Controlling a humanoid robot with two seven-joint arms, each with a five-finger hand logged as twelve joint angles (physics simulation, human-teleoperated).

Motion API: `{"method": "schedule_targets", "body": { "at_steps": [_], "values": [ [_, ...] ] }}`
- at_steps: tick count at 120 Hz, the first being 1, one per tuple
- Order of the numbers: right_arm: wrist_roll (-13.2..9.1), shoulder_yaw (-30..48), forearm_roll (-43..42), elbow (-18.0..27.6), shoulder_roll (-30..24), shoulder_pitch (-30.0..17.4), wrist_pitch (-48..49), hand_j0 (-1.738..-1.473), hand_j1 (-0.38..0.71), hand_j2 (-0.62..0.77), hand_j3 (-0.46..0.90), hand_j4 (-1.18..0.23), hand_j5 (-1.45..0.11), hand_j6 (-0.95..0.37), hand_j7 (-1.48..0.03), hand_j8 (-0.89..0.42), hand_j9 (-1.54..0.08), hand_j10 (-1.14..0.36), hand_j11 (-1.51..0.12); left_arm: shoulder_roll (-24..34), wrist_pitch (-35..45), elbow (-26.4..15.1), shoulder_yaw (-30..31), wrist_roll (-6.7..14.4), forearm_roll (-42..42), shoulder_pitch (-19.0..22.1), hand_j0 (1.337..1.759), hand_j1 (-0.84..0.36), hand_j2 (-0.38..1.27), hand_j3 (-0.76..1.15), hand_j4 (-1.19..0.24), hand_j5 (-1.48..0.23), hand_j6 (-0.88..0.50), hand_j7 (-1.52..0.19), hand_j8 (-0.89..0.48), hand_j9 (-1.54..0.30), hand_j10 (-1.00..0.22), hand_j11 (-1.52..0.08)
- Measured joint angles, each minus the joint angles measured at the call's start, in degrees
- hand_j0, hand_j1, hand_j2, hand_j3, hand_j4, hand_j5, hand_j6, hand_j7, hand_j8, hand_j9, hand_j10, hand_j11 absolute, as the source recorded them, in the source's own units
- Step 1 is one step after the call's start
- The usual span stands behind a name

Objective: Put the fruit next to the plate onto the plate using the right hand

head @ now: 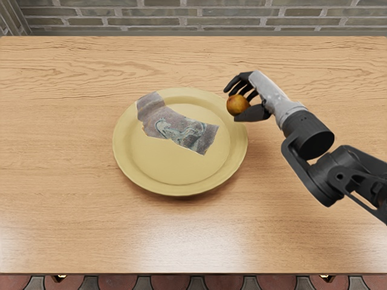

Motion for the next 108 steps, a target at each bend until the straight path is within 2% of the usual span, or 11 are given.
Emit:
{"method": "schedule_targets", "body": {
  "at_steps": [108],
  "values": [
    [0.0, -0.1, 0.3, -0.1, 8.6, 2.6, 2.7, -1.656, 0.25, 0.17, 0.0, -0.6, -0.78, -0.55, -0.78, -0.52, -0.77, -0.61, -0.77, 0.0, 0.0, 0.0, 0.0, 0.0, 0.0, 0.0, 1.658, 0.35, 0.0, 0.0, 0.0, 0.0, 0.0, 0.0, 0.0, 0.0, 0.0, 0.0]
  ]
}}
